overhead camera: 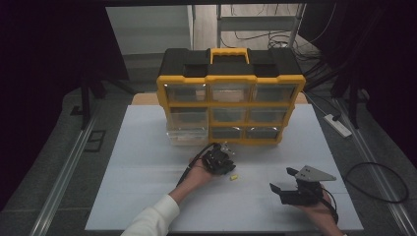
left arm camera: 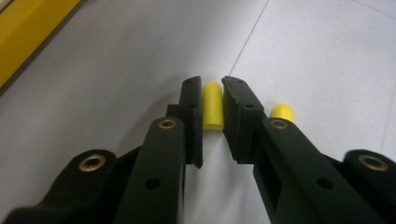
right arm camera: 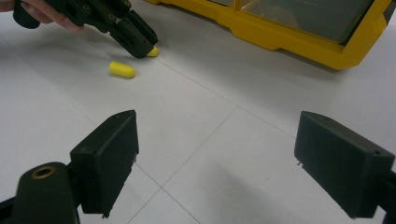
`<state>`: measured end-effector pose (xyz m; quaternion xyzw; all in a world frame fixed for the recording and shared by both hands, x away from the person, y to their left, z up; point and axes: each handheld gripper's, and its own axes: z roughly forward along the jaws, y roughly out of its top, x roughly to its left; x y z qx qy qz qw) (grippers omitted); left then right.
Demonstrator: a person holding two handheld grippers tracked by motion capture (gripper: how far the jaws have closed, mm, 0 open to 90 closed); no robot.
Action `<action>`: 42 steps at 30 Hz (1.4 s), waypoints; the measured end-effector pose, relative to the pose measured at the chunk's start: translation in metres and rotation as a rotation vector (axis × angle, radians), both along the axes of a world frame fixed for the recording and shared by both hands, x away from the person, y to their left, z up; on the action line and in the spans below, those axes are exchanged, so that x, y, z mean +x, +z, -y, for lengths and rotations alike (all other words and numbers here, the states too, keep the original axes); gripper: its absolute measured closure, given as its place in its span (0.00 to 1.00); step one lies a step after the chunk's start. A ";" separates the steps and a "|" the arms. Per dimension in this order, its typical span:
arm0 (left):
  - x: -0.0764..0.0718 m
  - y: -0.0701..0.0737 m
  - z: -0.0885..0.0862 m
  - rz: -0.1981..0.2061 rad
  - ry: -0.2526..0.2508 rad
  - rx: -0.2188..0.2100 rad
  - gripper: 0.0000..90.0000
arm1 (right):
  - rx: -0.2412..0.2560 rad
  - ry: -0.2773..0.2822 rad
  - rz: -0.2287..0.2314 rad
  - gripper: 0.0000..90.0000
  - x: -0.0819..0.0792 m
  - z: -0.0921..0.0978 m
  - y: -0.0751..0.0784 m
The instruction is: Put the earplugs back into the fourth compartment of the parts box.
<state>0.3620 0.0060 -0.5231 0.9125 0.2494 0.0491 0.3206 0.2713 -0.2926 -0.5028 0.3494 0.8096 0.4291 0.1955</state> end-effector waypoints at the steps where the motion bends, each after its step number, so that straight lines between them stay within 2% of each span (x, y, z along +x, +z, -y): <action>1: 0.000 0.000 0.000 0.005 -0.002 0.002 0.87 | -0.001 0.000 0.001 0.16 0.000 0.000 0.000; 2: -0.001 0.001 -0.001 0.012 0.001 0.000 0.88 | -0.001 -0.001 0.001 0.16 0.000 0.000 0.000; 4: -0.003 0.004 -0.003 0.024 0.008 -0.033 0.88 | -0.003 -0.001 0.002 0.16 0.000 0.000 0.000; 6: -0.005 0.008 -0.005 0.049 -0.001 -0.040 0.88 | -0.005 -0.001 0.003 0.16 0.000 0.000 0.000; 7: -0.005 0.008 -0.005 0.049 -0.001 -0.040 0.88 | -0.005 -0.001 0.003 0.16 0.000 0.000 0.000; 11: -0.015 0.018 -0.009 0.090 0.017 -0.084 0.88 | -0.006 -0.001 0.004 0.16 0.000 0.000 0.000; 21: -0.033 0.034 -0.018 0.154 0.007 -0.162 0.88 | -0.011 0.001 0.005 0.16 0.000 0.000 -0.001; 30: -0.046 0.046 -0.025 0.188 0.003 -0.194 0.87 | -0.013 0.001 0.007 0.16 -0.001 0.000 0.000; 39: -0.060 0.064 -0.038 0.216 0.006 -0.270 0.87 | -0.013 -0.001 0.008 0.16 -0.001 0.000 0.000; 42: -0.061 0.068 -0.040 0.221 0.006 -0.280 0.87 | -0.014 -0.001 0.009 0.16 -0.001 0.000 0.000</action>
